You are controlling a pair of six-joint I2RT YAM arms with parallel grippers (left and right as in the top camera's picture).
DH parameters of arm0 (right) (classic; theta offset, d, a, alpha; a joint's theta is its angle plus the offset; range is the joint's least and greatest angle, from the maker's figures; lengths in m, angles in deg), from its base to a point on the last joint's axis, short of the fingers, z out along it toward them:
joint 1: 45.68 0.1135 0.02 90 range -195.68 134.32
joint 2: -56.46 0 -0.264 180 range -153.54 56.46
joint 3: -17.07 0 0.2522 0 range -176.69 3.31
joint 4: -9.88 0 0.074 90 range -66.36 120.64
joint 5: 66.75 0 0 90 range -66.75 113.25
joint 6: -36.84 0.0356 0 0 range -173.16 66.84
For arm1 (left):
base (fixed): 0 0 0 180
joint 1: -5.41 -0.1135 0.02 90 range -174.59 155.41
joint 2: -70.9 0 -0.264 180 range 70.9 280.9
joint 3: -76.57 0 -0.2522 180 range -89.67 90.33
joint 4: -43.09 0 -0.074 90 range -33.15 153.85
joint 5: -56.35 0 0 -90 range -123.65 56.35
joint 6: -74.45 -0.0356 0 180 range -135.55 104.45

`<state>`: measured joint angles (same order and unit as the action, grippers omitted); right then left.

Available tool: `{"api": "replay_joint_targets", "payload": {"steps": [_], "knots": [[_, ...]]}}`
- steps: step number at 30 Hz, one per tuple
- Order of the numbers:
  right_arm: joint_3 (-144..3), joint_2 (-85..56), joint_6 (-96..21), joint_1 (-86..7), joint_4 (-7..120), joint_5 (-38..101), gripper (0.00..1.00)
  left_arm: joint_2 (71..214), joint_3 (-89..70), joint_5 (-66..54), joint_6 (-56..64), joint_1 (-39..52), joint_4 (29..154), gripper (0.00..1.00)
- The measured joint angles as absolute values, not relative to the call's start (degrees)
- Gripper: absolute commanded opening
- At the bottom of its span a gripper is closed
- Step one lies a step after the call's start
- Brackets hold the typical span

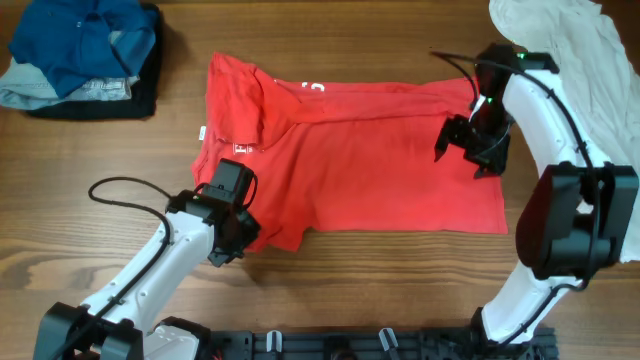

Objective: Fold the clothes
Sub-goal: 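Lower the right gripper to the shirt's near-right hem and grasp it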

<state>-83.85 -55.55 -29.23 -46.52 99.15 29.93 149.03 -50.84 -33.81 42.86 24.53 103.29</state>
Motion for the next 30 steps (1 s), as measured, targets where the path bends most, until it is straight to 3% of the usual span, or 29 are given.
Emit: {"api": "replay_joint_targets", "payload": {"steps": [6,8,9,18,25,30], "knots": [[-75.00,-48.80,-26.09,-46.52,95.28,30.58,0.82,149.53,-52.70,-36.22,47.69,24.53,99.42,0.31],[-72.31,-48.56,-25.93,-46.52,94.95,30.74,0.80,149.84,-54.80,-36.85,48.26,24.53,96.82,0.18],[-70.82,-48.56,-25.93,-46.52,94.80,30.76,0.80,149.86,-55.71,-37.03,48.45,24.53,95.99,0.04],[-67.96,-46.78,-24.40,-46.52,95.45,30.95,0.79,149.86,-56.19,-38.34,48.93,20.72,90.30,0.04],[-64.94,-46.70,-22.74,-46.52,95.10,30.39,0.79,149.88,-53.42,-38.71,40.45,17.12,86.61,0.04],[-60.46,-46.68,-20.25,-46.52,92.74,30.28,0.73,149.86,-49.94,-38.73,37.33,17.12,86.59,0.04]]}}
